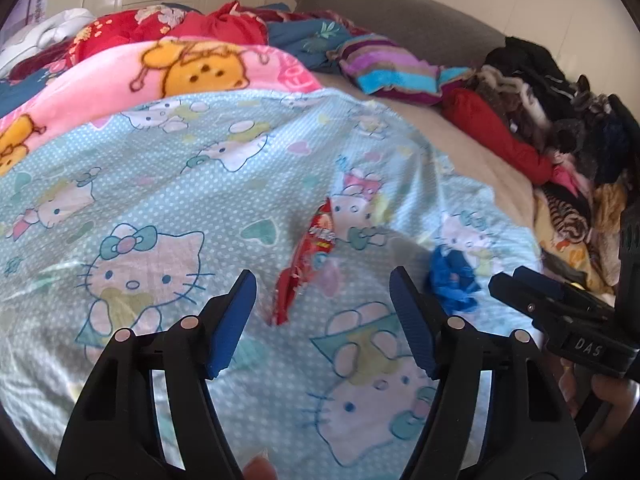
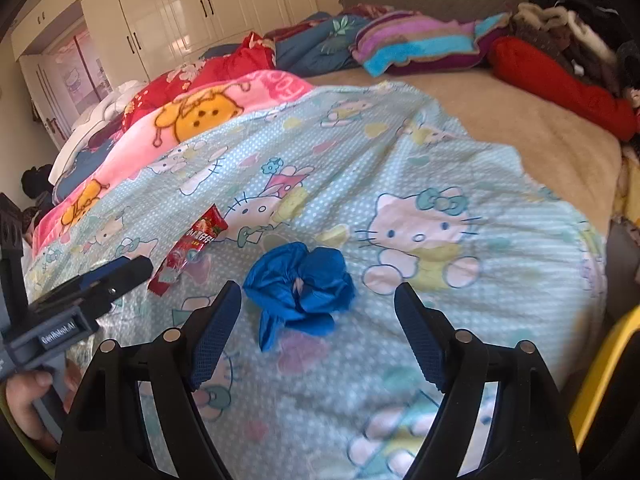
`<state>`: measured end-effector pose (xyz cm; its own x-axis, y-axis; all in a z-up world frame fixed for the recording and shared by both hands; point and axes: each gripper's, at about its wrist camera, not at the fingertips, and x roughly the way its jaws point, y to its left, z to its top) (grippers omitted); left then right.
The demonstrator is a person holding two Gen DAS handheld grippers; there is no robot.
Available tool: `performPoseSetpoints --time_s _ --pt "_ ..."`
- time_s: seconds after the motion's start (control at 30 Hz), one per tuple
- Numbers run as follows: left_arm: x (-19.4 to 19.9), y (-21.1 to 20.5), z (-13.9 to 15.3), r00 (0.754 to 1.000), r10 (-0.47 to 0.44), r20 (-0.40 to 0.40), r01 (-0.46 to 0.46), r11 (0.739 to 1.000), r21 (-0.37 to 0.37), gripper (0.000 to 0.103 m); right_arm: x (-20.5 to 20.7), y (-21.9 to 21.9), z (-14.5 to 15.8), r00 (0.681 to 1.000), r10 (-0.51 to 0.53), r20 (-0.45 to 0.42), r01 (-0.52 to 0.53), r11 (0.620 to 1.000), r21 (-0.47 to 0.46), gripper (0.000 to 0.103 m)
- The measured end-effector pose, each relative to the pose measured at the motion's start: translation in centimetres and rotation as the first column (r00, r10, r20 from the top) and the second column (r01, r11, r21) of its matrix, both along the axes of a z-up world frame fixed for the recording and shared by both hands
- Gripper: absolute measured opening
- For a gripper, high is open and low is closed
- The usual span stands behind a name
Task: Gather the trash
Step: 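Grasp the red candy wrapper with the left tool while the right tool grasps the blue glove, then carry the red wrapper and blue glove over the yellow bin with both tools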
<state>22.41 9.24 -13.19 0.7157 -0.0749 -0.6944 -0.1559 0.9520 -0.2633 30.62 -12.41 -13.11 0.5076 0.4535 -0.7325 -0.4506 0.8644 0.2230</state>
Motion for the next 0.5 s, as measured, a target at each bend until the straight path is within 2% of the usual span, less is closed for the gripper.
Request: performPoseSetpoints --time_s 0.13,0.23,0.3,0.37,0.4,0.5 --pt "1.4 0.6 -1.2 0.999 0.019 -0.033 -0.019 1.000 -0.008 0.048 1.5 1.1 -1.4 0.999 0.009 -0.043 -0.009 1.000 0.006 0.074" --pt "2.3 0.6 -1.9 0.998 0.021 -0.052 -0.022 1.000 -0.016 0.037 2.3 1.4 -2.4 0.997 0.012 -0.083 -0.011 1.000 0.015 0.067" --pt "2.7 0.4 -2.4 0.997 0.014 -0.070 -0.015 1.000 -0.026 0.022 2.6 1.4 -3.3 0.991 0.020 -0.131 -0.015 0.999 0.037 0.047" --pt "2.9 0.0 -2.8 0.996 -0.001 -0.086 -0.003 0.999 -0.035 0.011 2.4 1.2 -3.7 0.989 0.024 -0.147 -0.015 0.998 0.059 0.033" --pt "2.9 -0.2 -2.8 0.996 -0.004 -0.089 0.001 0.999 -0.034 0.009 2.0 1.0 -3.6 0.990 0.018 -0.140 -0.010 0.998 0.060 0.026" --pt "2.7 -0.9 -2.5 0.996 -0.024 -0.087 0.020 0.999 -0.043 0.009 0.9 0.3 -3.0 0.992 0.021 -0.125 -0.012 0.998 0.067 0.017"
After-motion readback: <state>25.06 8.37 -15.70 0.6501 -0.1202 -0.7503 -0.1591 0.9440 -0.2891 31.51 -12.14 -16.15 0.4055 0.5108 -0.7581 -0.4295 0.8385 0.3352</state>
